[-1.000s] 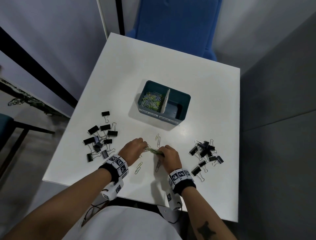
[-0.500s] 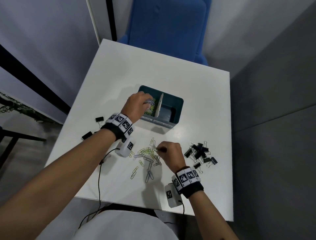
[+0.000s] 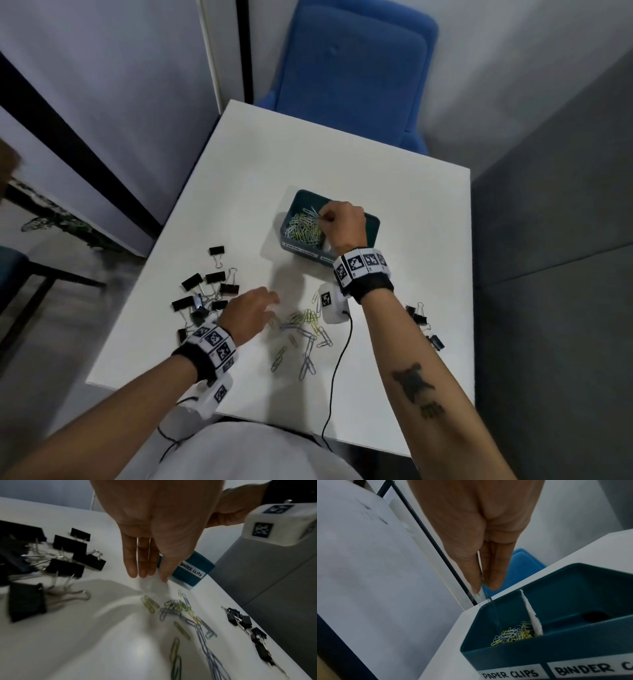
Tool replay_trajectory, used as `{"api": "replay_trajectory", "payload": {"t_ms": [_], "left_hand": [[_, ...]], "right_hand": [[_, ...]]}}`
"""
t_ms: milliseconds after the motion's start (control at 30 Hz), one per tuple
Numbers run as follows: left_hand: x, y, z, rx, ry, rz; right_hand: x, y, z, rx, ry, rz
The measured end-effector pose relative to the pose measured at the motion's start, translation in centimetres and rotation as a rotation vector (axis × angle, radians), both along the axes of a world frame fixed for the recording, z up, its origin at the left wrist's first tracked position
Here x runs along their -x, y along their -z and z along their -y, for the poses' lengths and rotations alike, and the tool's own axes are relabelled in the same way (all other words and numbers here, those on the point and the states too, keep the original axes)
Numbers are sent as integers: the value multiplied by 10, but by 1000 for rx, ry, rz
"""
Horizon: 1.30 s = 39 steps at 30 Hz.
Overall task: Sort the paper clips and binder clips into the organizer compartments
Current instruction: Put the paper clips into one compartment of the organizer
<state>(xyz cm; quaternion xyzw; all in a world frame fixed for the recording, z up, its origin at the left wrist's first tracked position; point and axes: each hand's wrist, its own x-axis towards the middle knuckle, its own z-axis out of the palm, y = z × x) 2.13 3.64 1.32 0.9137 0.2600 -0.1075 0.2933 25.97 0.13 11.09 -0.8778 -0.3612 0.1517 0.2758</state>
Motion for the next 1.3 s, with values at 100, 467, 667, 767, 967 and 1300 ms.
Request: {"api": "replay_trajectory", "payload": {"t_ms": [100,467,667,767,967,1300], "left_hand": [[18,12,11,-2,86,-142],[37,41,41,-195,370,-186],[19,53,44,-197,328,93],[8,55,43,-148,236,92],[1,40,37,-17,129,55],[-5,49,37,-127,313,-96]], "right_hand": [[8,12,8,40,32,69],[97,110,168,607,-310,-189],[122,127,165,504,-185,-115],[130,129,147,396,-148,-90],[128,120,147,457,-153,-92],[121,137,152,514,-119,-7]]}}
